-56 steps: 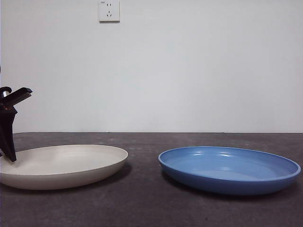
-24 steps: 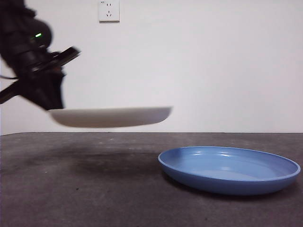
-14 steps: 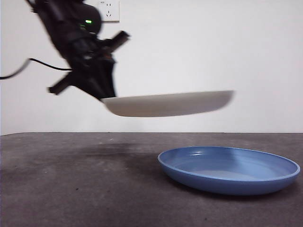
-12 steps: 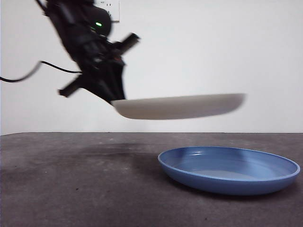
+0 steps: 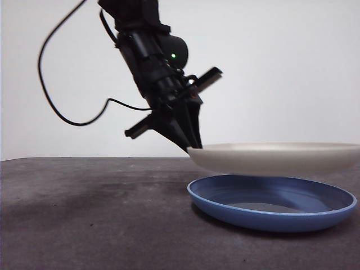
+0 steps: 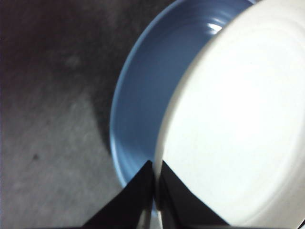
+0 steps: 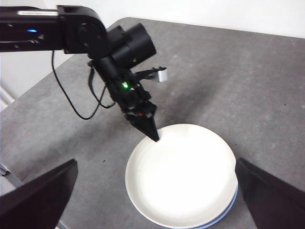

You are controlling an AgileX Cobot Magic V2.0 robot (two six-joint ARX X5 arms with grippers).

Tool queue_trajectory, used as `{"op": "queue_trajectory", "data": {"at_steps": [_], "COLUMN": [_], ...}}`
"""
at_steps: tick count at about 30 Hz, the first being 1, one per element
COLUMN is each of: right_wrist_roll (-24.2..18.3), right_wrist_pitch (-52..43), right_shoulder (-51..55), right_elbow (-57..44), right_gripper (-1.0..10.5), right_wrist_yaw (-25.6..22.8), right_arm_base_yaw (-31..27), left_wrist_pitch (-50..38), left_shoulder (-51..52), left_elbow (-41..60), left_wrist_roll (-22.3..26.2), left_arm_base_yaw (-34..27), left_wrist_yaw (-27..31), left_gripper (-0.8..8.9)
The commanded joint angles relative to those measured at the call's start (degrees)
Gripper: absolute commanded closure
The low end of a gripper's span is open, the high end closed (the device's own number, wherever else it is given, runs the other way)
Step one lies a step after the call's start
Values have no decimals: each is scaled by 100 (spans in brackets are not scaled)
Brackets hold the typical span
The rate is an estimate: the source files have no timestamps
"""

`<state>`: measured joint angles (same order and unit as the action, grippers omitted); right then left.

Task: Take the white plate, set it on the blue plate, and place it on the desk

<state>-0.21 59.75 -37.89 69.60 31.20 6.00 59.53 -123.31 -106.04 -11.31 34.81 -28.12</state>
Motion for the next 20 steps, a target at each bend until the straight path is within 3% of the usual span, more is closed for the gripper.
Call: {"op": "queue_trajectory", "data": {"at_steps": [1, 7, 17, 20], "right_wrist_roll": [-46, -46, -46, -46], "right_wrist_pitch": [-26, -26, -15, -15], "right_shoulder": [-7, -7, -7, -7], "right_elbow": [103, 103, 103, 103], "right_gripper": [312, 312, 312, 312], "right_wrist_yaw": [-22, -17, -20, -20], "right_arm_base_yaw": [20, 20, 20, 20], "left_wrist_pitch": [-77, -79, -87, -98], "left_shoulder": [-289, -457, -476, -476], "left_elbow": [-317, -343, -343, -343], "left_wrist_roll": [-35, -37, -28, -24], "left_arm_base_yaw": [90, 133, 160, 170], "left_wrist_yaw": [116, 514, 525, 525], "left_gripper": [805, 805, 803, 744]}}
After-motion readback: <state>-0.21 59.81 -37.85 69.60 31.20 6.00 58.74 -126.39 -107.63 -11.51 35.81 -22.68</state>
